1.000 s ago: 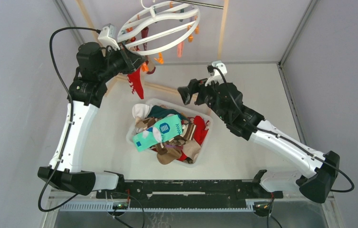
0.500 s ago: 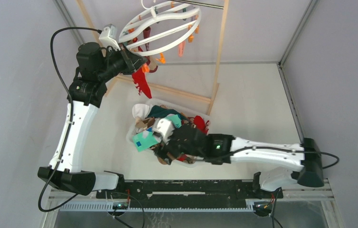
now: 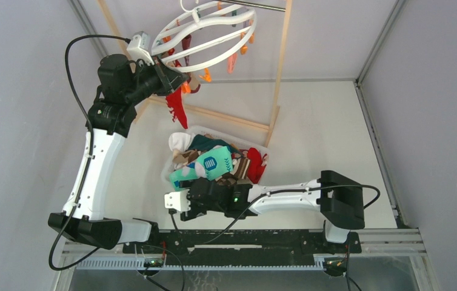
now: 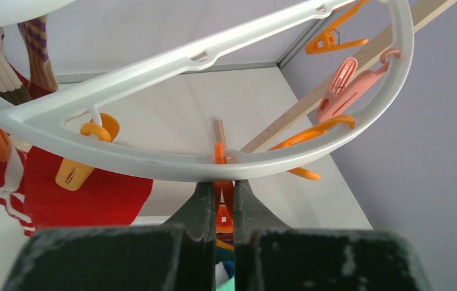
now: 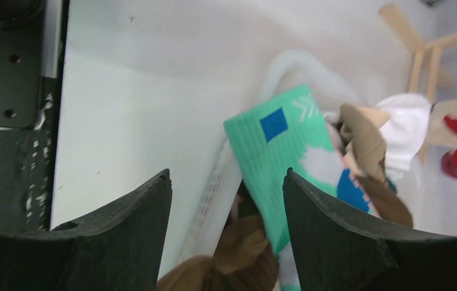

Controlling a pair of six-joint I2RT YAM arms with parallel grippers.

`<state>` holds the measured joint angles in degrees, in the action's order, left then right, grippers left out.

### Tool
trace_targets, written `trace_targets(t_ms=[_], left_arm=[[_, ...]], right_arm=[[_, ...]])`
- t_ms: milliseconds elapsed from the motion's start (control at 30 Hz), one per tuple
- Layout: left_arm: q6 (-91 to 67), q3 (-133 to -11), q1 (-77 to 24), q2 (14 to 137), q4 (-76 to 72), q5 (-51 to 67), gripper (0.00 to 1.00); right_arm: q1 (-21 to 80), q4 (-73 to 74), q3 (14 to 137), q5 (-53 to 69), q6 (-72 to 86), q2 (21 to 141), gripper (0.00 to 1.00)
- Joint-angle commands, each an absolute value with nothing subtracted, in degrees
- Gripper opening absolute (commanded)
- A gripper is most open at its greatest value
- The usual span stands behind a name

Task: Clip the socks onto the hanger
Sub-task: Pick up the sock from the bin.

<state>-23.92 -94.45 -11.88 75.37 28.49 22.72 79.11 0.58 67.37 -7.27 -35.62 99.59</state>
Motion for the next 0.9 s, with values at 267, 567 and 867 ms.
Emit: trace_targets(t_ms=[267,567,867], left_arm=[[-22.4,-96.7,-11.7,73.9,28.0,24.4,0.00],[-22.5,-96.7,-11.7,73.7,28.1,24.4,0.00],[-22.6,-96.6,-11.7,73.7,28.1,24.5,0.00]], right_arm=[[78.7,-10.7,73.5,-6.2,-43.4,106.7,0.60],[78.4,-9.6,74.2,-8.9,-44.7,108.0,0.28],[76.8,-10.5,74.2,-9.6,-41.2,103.9,0.00]])
